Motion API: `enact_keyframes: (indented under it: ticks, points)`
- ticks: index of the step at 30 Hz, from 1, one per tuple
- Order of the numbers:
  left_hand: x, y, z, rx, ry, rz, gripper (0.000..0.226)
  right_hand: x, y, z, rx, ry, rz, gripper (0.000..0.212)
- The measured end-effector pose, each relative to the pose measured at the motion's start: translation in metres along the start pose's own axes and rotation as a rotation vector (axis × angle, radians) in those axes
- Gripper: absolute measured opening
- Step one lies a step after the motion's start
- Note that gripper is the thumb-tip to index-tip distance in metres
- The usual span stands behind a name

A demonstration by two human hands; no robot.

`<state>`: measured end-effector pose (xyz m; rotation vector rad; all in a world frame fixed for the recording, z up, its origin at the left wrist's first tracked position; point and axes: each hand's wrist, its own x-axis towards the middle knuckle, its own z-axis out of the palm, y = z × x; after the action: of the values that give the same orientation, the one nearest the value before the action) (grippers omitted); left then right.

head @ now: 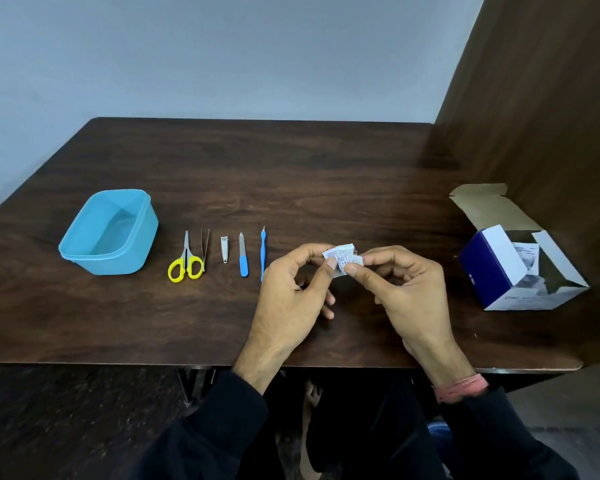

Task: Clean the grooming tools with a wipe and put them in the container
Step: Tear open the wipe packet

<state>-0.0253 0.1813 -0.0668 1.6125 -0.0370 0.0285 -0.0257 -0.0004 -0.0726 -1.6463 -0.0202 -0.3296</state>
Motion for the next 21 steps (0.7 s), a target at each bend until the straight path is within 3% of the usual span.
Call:
enact_keyframes:
  ticks: [7, 13, 21]
  points:
    - [0.0, 0.002, 0.005, 0.006, 0.095, -0.037, 0.005, -0.001, -0.007, 0.0, 0.189, 0.081, 0.034, 0.012]
    - [0.033, 0.011, 0.035, 0.124, 0.157, -0.102, 0.008, 0.0, -0.01, -0.001, 0.278, 0.228, 0.067, 0.017]
    - [0.103, 0.028, 0.067, 0.552, 0.165, 0.025, 0.015, 0.015, -0.011, -0.003, 0.312, 0.354, 0.148, 0.023]
